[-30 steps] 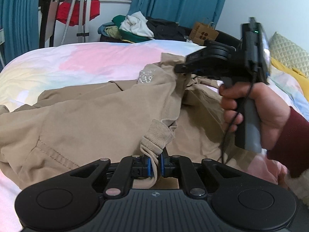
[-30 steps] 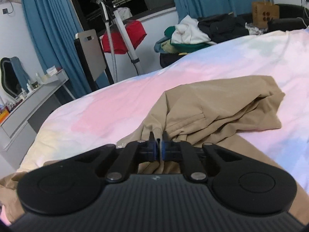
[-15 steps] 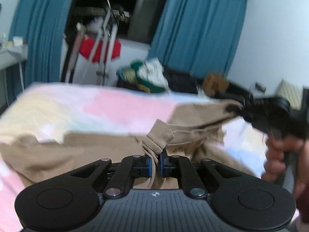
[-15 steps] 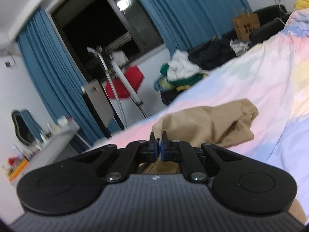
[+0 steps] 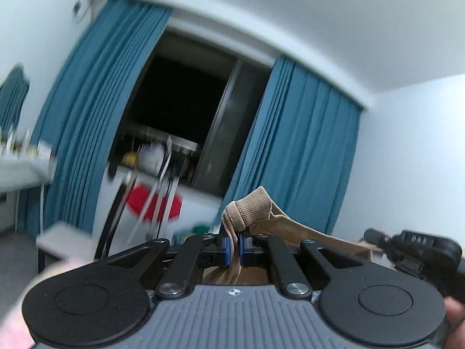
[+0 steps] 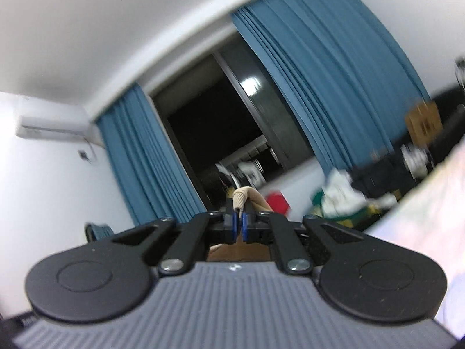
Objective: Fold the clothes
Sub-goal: 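Lift the shirt high with both grippers to shake it out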
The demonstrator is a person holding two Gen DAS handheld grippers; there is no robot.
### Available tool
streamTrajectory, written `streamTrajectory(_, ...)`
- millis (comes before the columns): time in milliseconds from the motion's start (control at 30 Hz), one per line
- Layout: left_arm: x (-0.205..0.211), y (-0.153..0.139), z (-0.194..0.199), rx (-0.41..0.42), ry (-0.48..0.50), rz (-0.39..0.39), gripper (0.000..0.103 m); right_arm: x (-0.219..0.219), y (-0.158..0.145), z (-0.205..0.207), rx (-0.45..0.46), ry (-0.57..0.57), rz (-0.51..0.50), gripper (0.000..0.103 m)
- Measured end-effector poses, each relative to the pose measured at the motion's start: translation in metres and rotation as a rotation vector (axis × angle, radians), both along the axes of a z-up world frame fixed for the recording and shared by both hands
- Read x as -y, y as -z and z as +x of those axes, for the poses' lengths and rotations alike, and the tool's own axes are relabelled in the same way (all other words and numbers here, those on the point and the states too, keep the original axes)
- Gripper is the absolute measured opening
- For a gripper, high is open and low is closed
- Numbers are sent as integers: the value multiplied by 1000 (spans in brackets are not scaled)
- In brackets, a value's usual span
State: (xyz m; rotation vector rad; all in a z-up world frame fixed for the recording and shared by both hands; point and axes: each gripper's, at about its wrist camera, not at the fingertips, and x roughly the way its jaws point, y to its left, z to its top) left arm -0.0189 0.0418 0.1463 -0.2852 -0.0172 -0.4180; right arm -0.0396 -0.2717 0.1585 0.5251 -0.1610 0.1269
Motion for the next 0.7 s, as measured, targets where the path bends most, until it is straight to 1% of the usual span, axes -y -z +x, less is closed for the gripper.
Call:
streamTrajectory(167, -2, -95, -42, 138, 4, 23, 5, -7, -84, -43, 126, 14, -42, 6)
streamTrajectory(267, 1, -141, -76, 212, 11, 62, 5, -9, -127, -73, 203, 35, -69, 6)
streamTrajectory(300, 2, -152, -85, 228, 12, 73, 6, -9, -139, -83, 230, 44, -80, 6)
streamTrajectory(367, 8, -164, -92, 232, 12, 87, 6, -9, -163, -102, 282, 62, -100, 6)
streamTrajectory(500, 18, -188, -107, 238, 11, 114, 6, -5, -196, -136, 348, 67, -110, 6)
streamTrajectory(600, 26, -206, -117, 243, 11, 135, 6, 0, -208, -148, 359, 77, -120, 6)
streamTrajectory(700, 34, -224, -128, 248, 11, 155, 6, 6, -209, -142, 323, 91, -139, 6)
